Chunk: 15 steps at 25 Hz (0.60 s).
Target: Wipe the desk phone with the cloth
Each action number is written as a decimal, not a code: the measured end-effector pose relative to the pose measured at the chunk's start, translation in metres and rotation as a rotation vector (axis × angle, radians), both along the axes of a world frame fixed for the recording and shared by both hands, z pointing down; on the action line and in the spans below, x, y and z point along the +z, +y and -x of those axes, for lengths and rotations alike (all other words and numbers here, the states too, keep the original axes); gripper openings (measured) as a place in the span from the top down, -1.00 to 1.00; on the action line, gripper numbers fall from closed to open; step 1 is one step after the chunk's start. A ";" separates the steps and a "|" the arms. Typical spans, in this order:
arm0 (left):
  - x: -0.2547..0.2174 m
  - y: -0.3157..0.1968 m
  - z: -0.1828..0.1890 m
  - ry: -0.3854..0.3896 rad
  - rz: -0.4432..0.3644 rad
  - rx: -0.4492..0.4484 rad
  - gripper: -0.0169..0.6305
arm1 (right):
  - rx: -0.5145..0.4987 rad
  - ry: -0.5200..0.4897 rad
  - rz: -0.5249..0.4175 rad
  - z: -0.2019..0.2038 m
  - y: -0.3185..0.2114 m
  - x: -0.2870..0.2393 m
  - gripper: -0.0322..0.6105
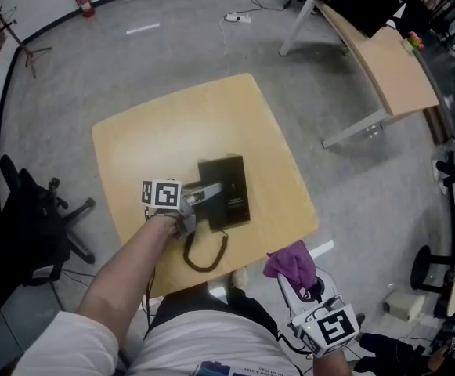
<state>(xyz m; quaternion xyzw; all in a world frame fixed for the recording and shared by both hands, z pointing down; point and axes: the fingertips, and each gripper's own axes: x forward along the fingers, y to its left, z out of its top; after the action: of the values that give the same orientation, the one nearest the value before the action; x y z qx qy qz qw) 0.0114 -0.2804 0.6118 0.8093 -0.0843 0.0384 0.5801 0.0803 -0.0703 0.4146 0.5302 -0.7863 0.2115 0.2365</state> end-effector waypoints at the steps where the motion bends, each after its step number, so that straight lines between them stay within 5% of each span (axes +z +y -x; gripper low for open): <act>1: -0.001 0.000 0.000 -0.006 -0.010 0.002 0.36 | -0.001 0.001 0.001 0.000 0.000 0.000 0.56; 9: -0.019 0.014 -0.002 -0.071 -0.073 0.033 0.38 | -0.050 -0.019 -0.042 0.001 -0.008 -0.010 0.56; 15: -0.068 0.030 0.008 -0.010 -0.145 -0.046 0.39 | -0.125 -0.023 -0.125 0.003 -0.024 -0.029 0.56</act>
<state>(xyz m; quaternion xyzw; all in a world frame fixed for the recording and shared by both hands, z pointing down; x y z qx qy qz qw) 0.0036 -0.2503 0.5436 0.8469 -0.1084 0.0230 0.5201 0.0776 -0.0938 0.3857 0.4912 -0.8322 0.1529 0.2067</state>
